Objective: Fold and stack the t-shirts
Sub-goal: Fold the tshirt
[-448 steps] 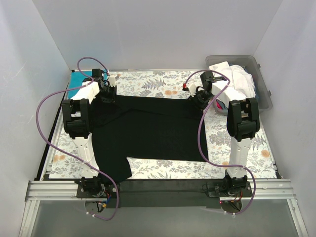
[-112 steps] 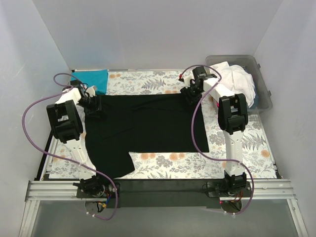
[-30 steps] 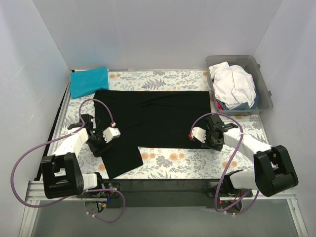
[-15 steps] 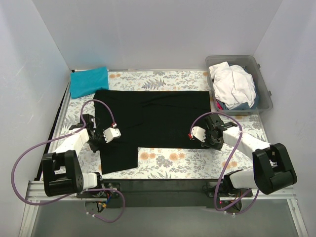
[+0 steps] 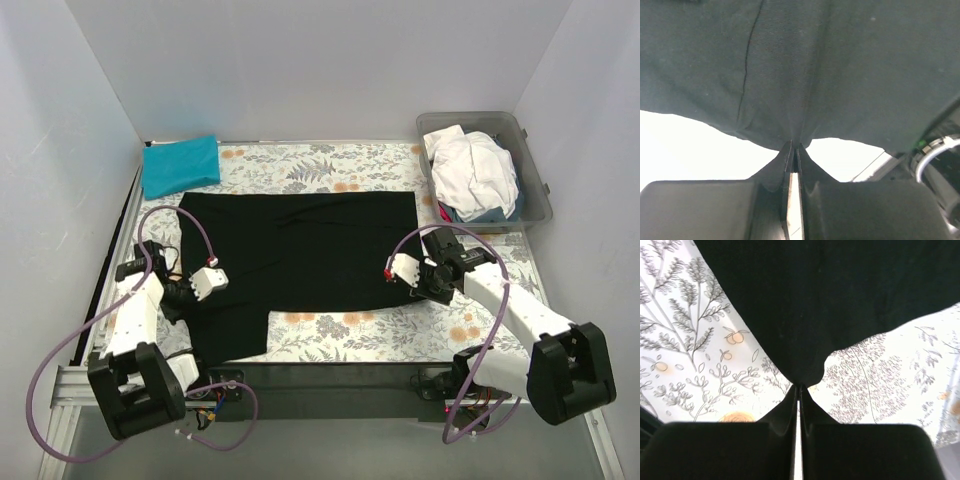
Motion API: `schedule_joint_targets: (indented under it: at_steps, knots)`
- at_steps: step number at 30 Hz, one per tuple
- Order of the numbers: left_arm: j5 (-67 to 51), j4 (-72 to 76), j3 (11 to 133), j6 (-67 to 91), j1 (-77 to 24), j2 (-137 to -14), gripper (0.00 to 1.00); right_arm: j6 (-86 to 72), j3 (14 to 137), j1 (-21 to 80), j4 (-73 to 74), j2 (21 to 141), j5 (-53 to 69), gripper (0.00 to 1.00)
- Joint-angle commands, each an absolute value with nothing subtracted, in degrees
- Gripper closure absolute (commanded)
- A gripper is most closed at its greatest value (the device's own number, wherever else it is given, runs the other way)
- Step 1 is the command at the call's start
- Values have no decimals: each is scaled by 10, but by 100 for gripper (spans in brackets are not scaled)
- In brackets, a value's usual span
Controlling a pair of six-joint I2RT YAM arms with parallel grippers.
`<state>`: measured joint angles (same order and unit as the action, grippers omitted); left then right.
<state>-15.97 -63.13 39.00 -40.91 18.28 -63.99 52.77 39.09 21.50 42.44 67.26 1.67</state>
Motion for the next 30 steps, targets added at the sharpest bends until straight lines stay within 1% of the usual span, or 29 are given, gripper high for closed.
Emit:
schedule_joint_targets:
  at_steps: [1,6,10,13,24,30]
  knots:
    - [-166,-707,409,-425,186,-598,100,542,424,215,488,640,41,99]
    - [-191,-728,447,-389,187,-600,100,542,437,215,508,627,45,99]
    - [-229,-765,557,-373,214,-668,100,555,457,214,511,621,38,99]
    - [-248,-767,601,-361,224,-711,100,562,485,206,510,637,37,99]
    - [-315,-751,834,-253,230,-938,100,598,675,183,506,838,54,99]
    - [-322,-725,897,-190,197,-1026,100,625,751,174,501,942,46,99]
